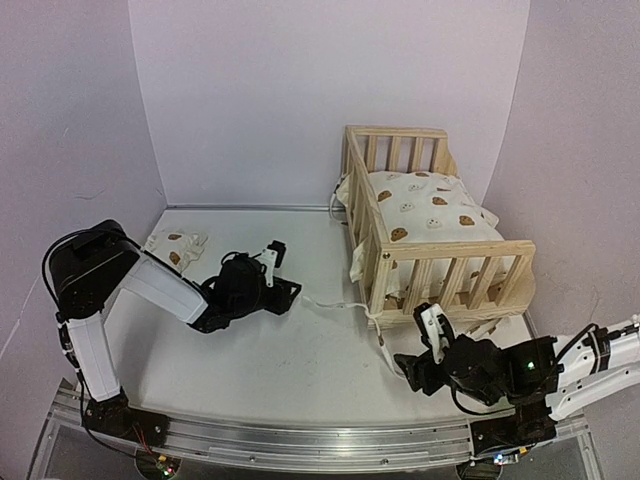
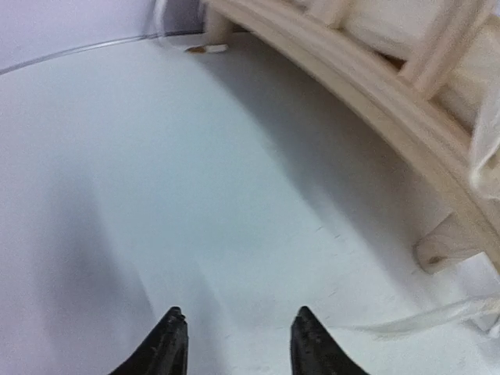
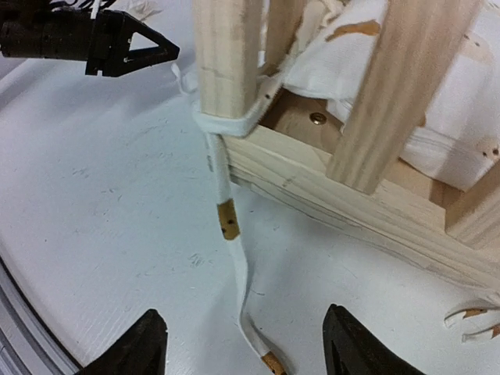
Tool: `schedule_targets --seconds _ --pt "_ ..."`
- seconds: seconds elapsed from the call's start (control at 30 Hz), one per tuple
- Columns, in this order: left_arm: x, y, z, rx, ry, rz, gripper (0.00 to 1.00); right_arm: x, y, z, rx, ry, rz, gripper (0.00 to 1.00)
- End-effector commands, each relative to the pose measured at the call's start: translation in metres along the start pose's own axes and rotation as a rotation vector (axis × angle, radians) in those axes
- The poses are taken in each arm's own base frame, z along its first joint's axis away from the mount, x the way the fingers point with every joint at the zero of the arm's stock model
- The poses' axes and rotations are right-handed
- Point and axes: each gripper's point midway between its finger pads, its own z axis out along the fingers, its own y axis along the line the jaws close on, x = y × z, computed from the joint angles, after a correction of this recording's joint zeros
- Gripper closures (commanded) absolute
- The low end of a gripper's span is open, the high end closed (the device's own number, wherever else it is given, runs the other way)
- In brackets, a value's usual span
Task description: Set up the pet bed
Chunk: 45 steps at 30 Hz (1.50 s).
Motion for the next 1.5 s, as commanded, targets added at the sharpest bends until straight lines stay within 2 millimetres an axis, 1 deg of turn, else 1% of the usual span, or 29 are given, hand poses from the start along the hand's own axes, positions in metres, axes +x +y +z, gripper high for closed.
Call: schedule_targets --seconds 0.0,0.03,0.07,0.13,0.17,0.2,0.23,0.3,0.33,0.4,0.43,0.47,0.53,0.57,0.67,0.73,0.77,0.83,0.97,1.07,1.1,1.17,1.27,1.3,1.33,1.37,1.4,1.43,1.47 --pt "-0.018 0.013 -0.037 -0.058 -0.048 -0.048 0.44 -0.049 0.029 -0.012 -0.062 -0.013 -0.154 0.25" --pt "-0.027 0.007 -0.047 -0.027 -0.065 -0.053 0.39 -0.06 0.035 -0.016 -0.08 -0.018 -0.189 0.22" --pt "-0.032 0.001 -0.054 0.003 -0.068 -0.062 0.38 -0.072 0.042 -0.02 -0.103 -0.028 -0.221 0.21" --pt "-0.04 -0.01 -0.066 0.06 -0.075 -0.081 0.38 -0.106 0.06 -0.034 -0.175 -0.073 -0.267 0.15" --pt "-0.043 -0.015 -0.072 0.085 -0.078 -0.099 0.38 -0.122 0.069 -0.041 -0.21 -0.09 -0.296 0.15" --pt "-0.046 -0.016 -0.076 0.097 -0.085 -0.108 0.38 -0.142 0.08 -0.05 -0.25 -0.112 -0.329 0.14" --pt "-0.049 -0.017 -0.08 0.101 -0.093 -0.115 0.38 -0.16 0.09 -0.057 -0.278 -0.129 -0.367 0.1" --pt "-0.054 -0.019 -0.086 0.107 -0.105 -0.125 0.38 -0.199 0.096 -0.064 -0.234 -0.147 -0.433 0.03" --pt "-0.057 -0.019 -0.087 0.109 -0.11 -0.126 0.38 -0.229 0.102 -0.07 -0.235 -0.169 -0.449 0.02" --pt "-0.061 -0.03 -0.091 0.163 -0.106 -0.124 0.38 -0.261 0.09 -0.06 -0.165 -0.13 -0.445 0.02" --pt "-0.064 -0.034 -0.093 0.185 -0.108 -0.122 0.38 -0.272 0.084 -0.051 -0.17 -0.103 -0.428 0.02" --pt "-0.069 -0.038 -0.096 0.204 -0.115 -0.124 0.38 -0.284 0.069 -0.041 -0.164 -0.07 -0.381 0.02" --pt "-0.075 -0.046 -0.101 0.242 -0.122 -0.124 0.38 -0.29 0.04 -0.013 -0.141 0.039 -0.277 0.02" --pt "-0.078 -0.048 -0.103 0.254 -0.126 -0.123 0.38 -0.29 0.019 -0.002 -0.131 0.1 -0.191 0.02" --pt "-0.085 -0.053 -0.113 0.281 -0.141 -0.12 0.38 -0.272 -0.004 0.021 -0.161 0.27 -0.056 0.02" --pt "-0.09 -0.056 -0.121 0.297 -0.154 -0.117 0.38 -0.261 -0.02 0.031 -0.119 0.336 0.018 0.02" --pt "-0.092 -0.057 -0.125 0.302 -0.158 -0.114 0.38 -0.257 -0.023 0.034 -0.108 0.35 0.048 0.02" --pt "-0.094 -0.057 -0.132 0.304 -0.166 -0.113 0.38 -0.249 -0.01 0.037 -0.185 0.39 0.085 0.02" --pt "-0.099 -0.05 -0.143 0.271 -0.194 -0.108 0.36 -0.245 0.022 0.046 -0.331 0.425 0.156 0.11" --pt "-0.1 -0.046 -0.151 0.248 -0.21 -0.099 0.36 -0.254 0.061 0.056 -0.447 0.395 0.196 0.12" --pt "-0.101 -0.045 -0.153 0.243 -0.214 -0.096 0.35 -0.256 0.075 0.064 -0.474 0.39 0.212 0.12" --pt "-0.103 -0.042 -0.158 0.225 -0.223 -0.098 0.35 -0.271 0.103 0.078 -0.504 0.343 0.257 0.11" --pt "-0.106 -0.036 -0.168 0.199 -0.24 -0.112 0.36 -0.299 0.13 0.112 -0.504 0.255 0.344 0.09" --pt "-0.107 -0.034 -0.172 0.186 -0.247 -0.119 0.36 -0.311 0.14 0.123 -0.512 0.214 0.374 0.08" --pt "-0.108 -0.032 -0.177 0.178 -0.253 -0.127 0.36 -0.323 0.151 0.133 -0.527 0.174 0.392 0.06" --pt "-0.11 -0.029 -0.184 0.165 -0.264 -0.134 0.36 -0.329 0.159 0.145 -0.528 0.152 0.41 0.06" --pt "-0.111 -0.023 -0.189 0.137 -0.278 -0.144 0.36 -0.339 0.167 0.152 -0.535 0.128 0.428 0.05" --pt "-0.112 -0.02 -0.195 0.124 -0.287 -0.151 0.36 -0.342 0.177 0.161 -0.55 0.121 0.44 0.04" --pt "-0.111 -0.016 -0.2 0.111 -0.292 -0.157 0.36 -0.35 0.185 0.162 -0.57 0.098 0.45 0.02"
